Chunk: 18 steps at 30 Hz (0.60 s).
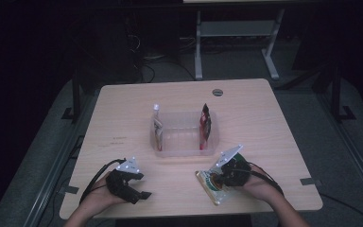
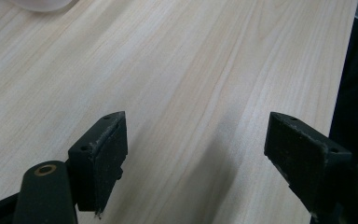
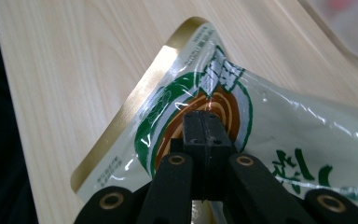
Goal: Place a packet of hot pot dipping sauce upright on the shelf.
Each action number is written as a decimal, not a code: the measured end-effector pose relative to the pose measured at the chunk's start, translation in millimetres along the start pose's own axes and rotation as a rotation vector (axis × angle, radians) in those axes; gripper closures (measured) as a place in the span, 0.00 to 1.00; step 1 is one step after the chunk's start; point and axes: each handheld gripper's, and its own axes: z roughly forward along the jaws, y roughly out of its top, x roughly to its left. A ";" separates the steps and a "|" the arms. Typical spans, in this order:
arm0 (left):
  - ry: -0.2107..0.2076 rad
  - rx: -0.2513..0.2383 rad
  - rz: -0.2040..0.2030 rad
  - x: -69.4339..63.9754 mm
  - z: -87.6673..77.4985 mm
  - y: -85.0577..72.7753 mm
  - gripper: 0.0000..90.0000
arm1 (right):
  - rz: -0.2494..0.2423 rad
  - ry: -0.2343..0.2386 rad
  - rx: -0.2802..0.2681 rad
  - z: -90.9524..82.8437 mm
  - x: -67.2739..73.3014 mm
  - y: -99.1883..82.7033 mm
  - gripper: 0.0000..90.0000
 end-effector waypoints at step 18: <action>-0.002 -0.011 0.003 -3.2 1.4 2.9 0.23 | -0.084 0.037 -0.036 27.2 30.2 37.2 1.00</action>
